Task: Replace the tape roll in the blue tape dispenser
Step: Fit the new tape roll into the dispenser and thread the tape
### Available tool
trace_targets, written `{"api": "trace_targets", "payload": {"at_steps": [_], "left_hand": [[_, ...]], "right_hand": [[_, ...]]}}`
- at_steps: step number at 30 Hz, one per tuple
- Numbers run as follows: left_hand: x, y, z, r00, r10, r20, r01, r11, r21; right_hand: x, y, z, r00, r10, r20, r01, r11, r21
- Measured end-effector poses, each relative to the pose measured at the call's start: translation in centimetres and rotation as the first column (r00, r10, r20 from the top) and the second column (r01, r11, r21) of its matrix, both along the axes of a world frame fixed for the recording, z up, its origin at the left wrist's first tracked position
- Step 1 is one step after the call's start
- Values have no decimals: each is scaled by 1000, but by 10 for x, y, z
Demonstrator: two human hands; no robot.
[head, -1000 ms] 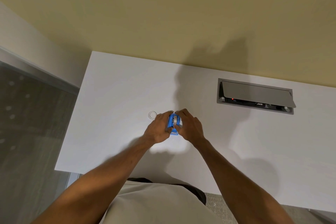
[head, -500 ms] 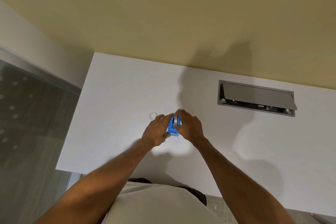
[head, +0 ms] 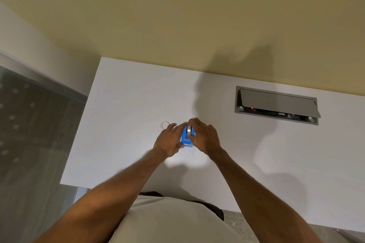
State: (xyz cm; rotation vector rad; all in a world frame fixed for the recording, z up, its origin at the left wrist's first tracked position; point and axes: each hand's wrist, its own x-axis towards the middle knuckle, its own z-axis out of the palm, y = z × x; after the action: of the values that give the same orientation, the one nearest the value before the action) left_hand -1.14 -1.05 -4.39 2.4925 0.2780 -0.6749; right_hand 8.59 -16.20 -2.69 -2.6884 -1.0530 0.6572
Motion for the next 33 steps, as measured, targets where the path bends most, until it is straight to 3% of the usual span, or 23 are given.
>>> {"api": "trace_targets", "payload": {"at_steps": [7,11,16,22,26,33], "left_hand": [[18,-6,11,995,59,87,-44,985,-166],[26,-8,20,953,288,90,-247,916,-316],[21,-8,26,860,503,91,-418,794,-441],[11,-3,28,827,542,148,-428,779,-458],[3,-4,29,800,561,213,-413,773,-482],[-4,-12,27,751,650,111,-528,694,-490]], "right_hand": [[6,-9,7,997,-37,-73,45,994,103],[6,-8,10,963,-131,-235,172,972,160],[3,-5,16,928,-224,-298,294,931,215],[-1,-5,20,797,-388,-463,538,805,250],[-6,-12,16,787,-422,-450,565,785,253],[-8,-13,16,748,-471,-468,622,742,249]]}}
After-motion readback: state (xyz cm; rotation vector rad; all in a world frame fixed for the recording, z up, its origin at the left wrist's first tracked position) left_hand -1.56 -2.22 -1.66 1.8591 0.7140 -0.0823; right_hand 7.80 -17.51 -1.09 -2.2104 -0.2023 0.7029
